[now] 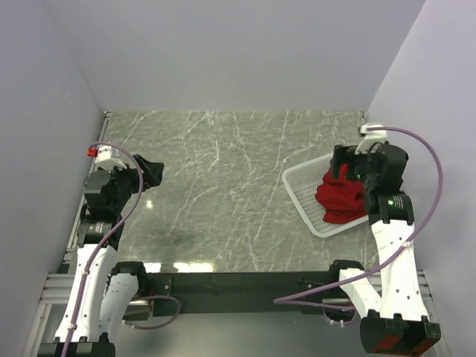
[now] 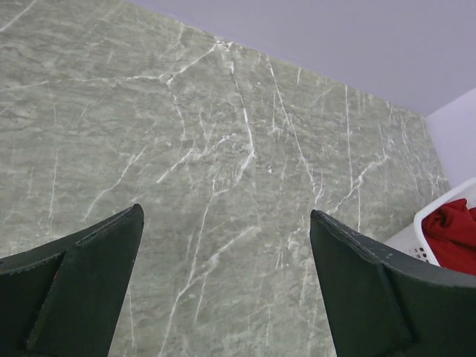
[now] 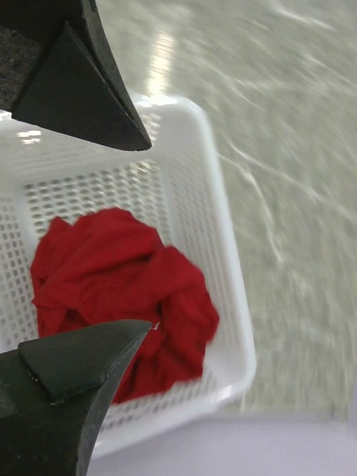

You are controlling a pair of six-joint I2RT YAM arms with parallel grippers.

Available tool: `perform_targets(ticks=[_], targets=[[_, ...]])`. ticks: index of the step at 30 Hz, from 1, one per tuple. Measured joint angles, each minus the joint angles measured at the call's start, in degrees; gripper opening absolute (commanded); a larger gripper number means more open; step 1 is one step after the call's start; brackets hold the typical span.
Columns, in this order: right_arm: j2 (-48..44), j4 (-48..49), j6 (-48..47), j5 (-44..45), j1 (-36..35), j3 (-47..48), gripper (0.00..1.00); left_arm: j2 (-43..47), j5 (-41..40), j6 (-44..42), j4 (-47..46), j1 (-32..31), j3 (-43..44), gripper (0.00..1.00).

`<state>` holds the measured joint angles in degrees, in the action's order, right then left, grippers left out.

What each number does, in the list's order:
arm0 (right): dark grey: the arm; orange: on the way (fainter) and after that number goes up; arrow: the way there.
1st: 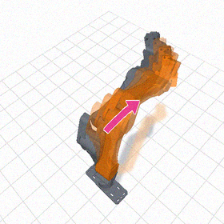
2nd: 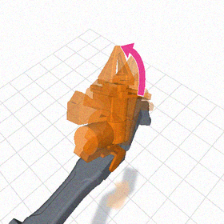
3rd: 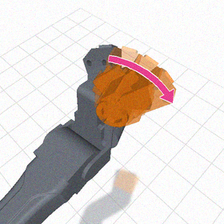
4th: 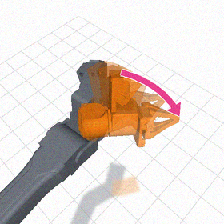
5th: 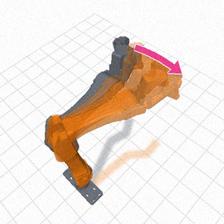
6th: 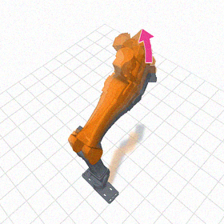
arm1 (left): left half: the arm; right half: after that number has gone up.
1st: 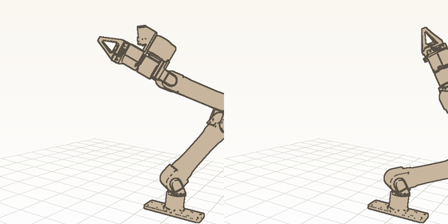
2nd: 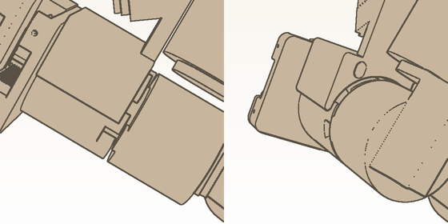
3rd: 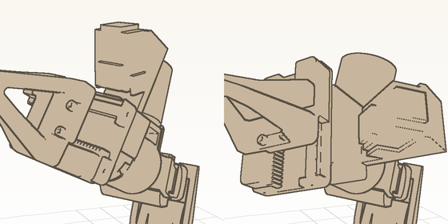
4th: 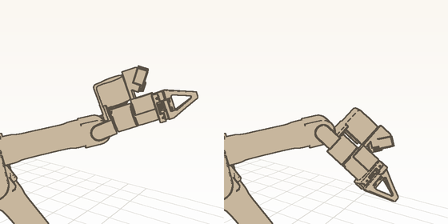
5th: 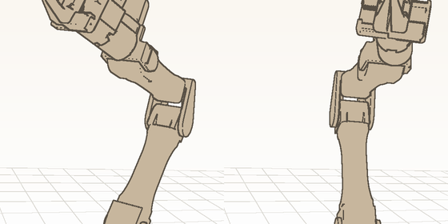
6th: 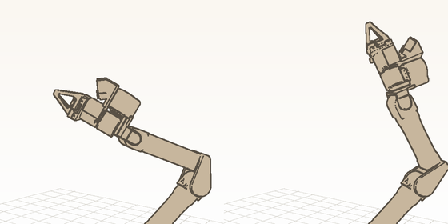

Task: Fold and stack the t-shirts
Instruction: Grab the tshirt from the pile

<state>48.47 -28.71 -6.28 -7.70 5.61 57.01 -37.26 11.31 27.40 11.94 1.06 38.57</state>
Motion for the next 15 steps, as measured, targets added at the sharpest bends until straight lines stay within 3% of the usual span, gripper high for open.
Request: perform_targets(ticks=[5,9,15], targets=[[4.9,-6.8,-9.6,-13.2,0.2,2.0,1.00,0.9,0.8,-0.8,0.1,0.0,0.0,0.99],[11.7,-10.9,-12.6,-23.1,6.8,5.9,0.99,0.9,2.5,-0.9,0.1,0.0,0.0,0.99],[22.1,-12.8,-13.3,-25.9,10.9,8.5,0.93,0.7,5.8,-1.0,-0.7,0.0,-0.7,1.00]])
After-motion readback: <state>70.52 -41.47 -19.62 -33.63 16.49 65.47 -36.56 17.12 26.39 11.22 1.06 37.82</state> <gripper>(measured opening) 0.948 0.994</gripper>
